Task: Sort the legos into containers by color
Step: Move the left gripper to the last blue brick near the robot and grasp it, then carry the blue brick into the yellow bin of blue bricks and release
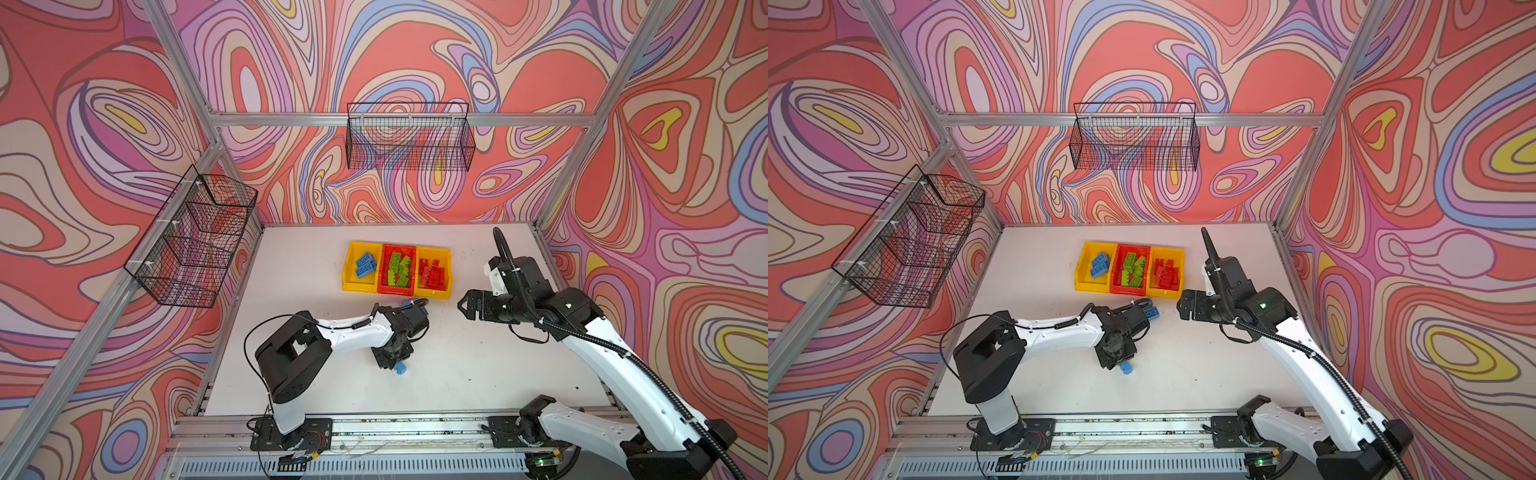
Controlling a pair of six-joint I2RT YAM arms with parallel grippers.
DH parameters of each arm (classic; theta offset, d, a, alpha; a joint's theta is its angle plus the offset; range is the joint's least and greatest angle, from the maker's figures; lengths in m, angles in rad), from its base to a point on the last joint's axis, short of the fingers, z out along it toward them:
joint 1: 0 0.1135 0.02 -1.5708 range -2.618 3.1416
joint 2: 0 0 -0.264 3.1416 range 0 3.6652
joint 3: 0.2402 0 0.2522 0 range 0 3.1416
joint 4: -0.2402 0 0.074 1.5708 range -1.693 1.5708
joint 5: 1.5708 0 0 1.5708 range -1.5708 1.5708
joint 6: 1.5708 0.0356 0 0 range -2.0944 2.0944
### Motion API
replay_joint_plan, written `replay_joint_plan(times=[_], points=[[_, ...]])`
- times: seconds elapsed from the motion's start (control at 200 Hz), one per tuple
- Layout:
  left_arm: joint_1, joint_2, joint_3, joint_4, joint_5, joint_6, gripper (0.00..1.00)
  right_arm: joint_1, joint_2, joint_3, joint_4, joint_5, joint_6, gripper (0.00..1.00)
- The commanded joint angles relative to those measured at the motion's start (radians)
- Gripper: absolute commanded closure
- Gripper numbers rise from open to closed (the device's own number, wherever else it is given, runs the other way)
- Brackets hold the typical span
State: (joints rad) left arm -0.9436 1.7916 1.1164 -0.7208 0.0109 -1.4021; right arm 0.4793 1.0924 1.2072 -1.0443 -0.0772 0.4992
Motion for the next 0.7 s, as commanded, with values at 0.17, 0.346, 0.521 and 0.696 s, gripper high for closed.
replay_joint_plan(times=[0.17, 0.346, 0.521, 0.696], points=[[0.093, -0.044, 0.040, -0.089, -0.011, 0.099, 0.85, 0.005, 0.116, 0.106, 0.029, 0.015, -0.017, 0.02], [0.206, -0.071, 0.188, -0.197, -0.060, 0.231, 0.87, 0.004, 0.183, 0.171, 0.051, 0.040, -0.031, 0.02], [0.369, -0.014, 0.410, -0.271, -0.110, 0.390, 0.87, 0.005, 0.232, 0.218, 0.072, 0.059, -0.032, 0.02], [0.526, 0.126, 0.653, -0.310, -0.131, 0.507, 0.86, 0.005, 0.242, 0.217, 0.097, 0.078, -0.003, 0.02]])
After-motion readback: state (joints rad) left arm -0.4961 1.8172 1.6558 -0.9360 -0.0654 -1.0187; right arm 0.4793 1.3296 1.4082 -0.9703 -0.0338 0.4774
